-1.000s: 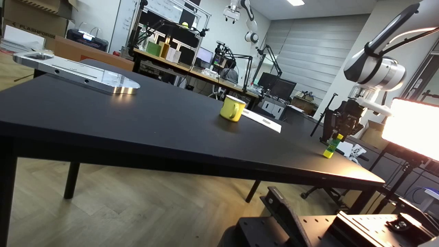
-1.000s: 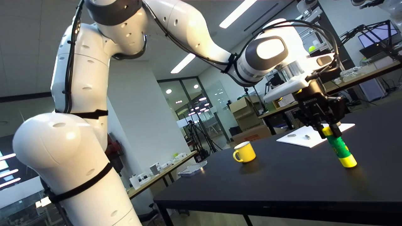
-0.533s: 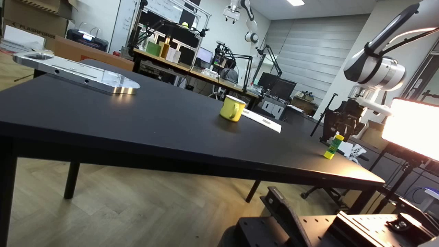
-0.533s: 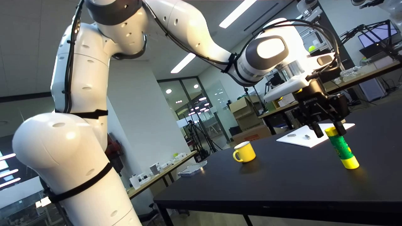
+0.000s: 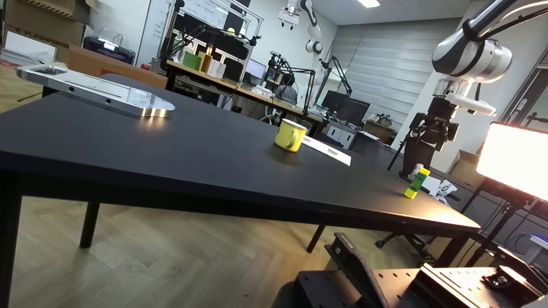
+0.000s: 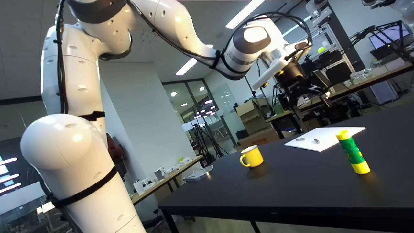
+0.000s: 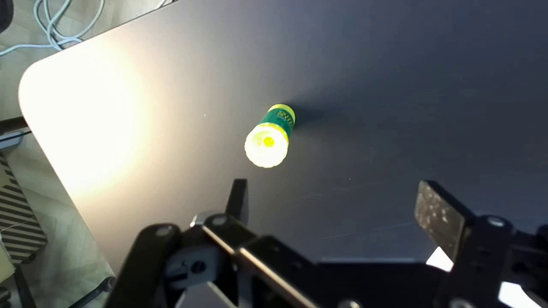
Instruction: Take the paper glue from the cup and place it on the table afterward return it to the cup
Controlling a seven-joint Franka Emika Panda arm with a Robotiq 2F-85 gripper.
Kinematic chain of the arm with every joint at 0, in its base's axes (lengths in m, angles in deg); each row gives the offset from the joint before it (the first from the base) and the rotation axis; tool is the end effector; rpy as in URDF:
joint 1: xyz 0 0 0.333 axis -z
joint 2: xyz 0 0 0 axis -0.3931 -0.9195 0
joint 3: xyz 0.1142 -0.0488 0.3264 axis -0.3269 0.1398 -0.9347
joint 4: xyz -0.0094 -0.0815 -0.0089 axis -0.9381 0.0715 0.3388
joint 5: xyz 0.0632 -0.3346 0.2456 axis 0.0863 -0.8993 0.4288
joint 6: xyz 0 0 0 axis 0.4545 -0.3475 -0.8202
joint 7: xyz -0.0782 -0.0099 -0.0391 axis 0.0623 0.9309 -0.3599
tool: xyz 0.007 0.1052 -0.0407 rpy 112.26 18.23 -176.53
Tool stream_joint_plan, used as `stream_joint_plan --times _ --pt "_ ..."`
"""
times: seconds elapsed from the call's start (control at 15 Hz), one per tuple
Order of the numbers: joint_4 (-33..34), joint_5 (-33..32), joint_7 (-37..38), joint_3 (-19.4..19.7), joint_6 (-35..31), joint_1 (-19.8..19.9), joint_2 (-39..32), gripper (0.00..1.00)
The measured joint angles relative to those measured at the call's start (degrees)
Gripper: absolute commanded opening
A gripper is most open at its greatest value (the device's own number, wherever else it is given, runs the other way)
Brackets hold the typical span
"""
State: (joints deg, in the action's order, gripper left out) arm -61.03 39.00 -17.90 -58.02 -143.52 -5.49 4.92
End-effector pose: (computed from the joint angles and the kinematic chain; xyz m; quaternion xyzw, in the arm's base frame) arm 0.5284 -0.3264 0.3177 0.9837 -0.1693 -0.0121 0.0601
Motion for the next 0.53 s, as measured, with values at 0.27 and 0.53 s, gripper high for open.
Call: stream_joint_plan --times 0.27,0.53 --pt "-1.3 -0.6 0.4 0.6 0.9 -0.8 1.9 1.0" --pt "-1.5 -0.6 0.4 0.7 0.9 -0.8 1.9 1.0"
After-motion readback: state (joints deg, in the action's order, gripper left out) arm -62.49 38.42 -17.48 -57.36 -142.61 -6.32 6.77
